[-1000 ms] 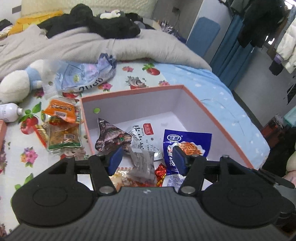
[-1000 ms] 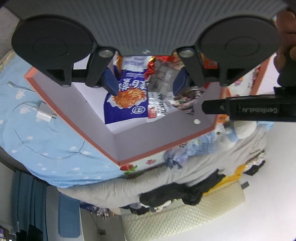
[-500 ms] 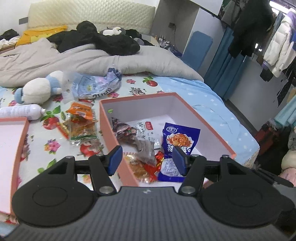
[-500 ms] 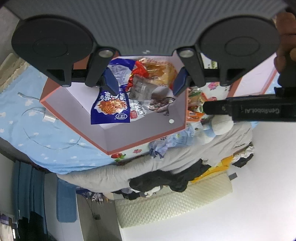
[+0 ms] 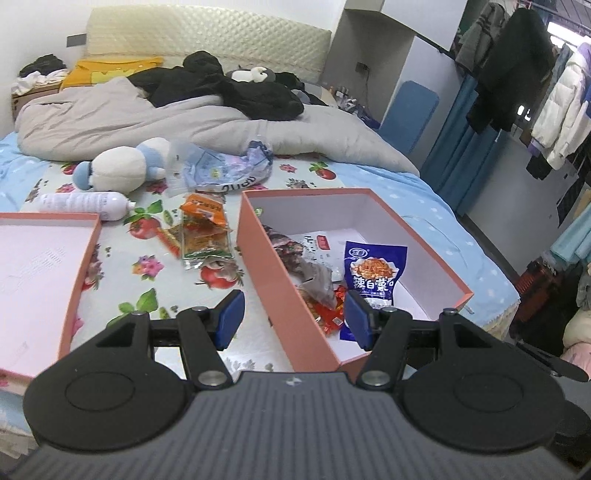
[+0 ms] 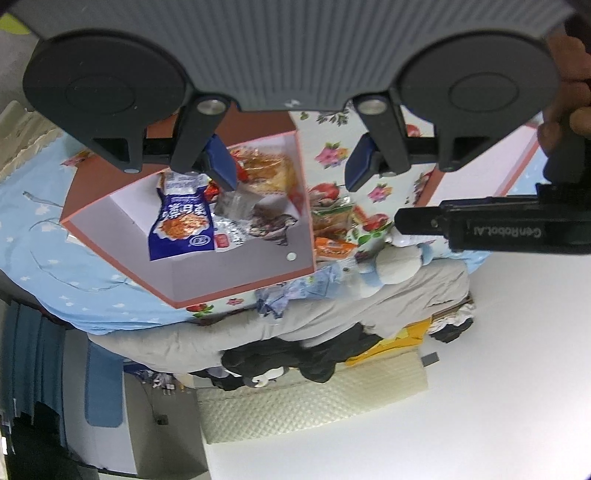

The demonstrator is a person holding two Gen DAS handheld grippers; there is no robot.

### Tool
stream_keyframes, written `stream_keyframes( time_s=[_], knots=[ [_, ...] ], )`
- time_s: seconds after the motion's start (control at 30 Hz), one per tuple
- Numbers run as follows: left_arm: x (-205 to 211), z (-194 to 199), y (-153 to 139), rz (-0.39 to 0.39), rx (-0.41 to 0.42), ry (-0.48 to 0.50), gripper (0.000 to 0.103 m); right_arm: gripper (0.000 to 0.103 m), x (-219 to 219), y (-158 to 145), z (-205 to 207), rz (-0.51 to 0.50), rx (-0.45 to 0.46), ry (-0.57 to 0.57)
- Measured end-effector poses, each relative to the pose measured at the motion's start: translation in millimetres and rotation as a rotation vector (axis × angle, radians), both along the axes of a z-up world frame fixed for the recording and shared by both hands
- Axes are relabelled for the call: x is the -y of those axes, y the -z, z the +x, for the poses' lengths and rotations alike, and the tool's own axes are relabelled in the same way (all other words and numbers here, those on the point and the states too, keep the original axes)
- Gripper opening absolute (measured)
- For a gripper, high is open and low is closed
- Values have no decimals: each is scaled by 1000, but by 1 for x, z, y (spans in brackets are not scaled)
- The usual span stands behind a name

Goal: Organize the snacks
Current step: 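Withdraw both grippers from the deep pink box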

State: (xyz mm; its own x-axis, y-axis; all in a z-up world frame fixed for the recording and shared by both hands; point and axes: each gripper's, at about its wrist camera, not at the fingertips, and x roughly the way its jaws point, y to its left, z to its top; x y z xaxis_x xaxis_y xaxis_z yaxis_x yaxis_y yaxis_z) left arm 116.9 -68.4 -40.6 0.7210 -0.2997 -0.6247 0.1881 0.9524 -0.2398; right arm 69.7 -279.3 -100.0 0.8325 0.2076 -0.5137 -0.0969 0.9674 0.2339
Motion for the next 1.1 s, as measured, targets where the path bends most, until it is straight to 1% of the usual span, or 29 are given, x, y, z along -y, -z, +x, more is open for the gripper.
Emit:
stream_keyframes(
  time_s=[0.43, 0.53, 0.67, 0.77, 0.9, 0.97, 1.1],
  knots=[
    [-35, -37, 10, -3, -3, -48, 65, 67, -37, 7, -26, -25, 23, -73],
    [-45, -45, 16, -11, -2, -55, 65, 67, -49, 11, -30, -39, 29, -101],
    [-60, -52, 32, -10, -16, -77, 65, 67, -61, 21, -33, -50, 34, -122],
    [-73, -56, 45, -19, -22, -94, 65, 67, -70, 31, -31, -44, 26, -140],
    [-90, -53, 59, -32, -42, -123, 65, 67, -86, 41, -23, -73, 9, -165],
    [-98, -50, 62, -44, -45, -129, 65, 67, -93, 42, -20, -83, 12, -170],
    [-112, -38, 66, -36, -38, -138, 65, 67, -105, 48, -12, -107, 25, -166]
  ],
)
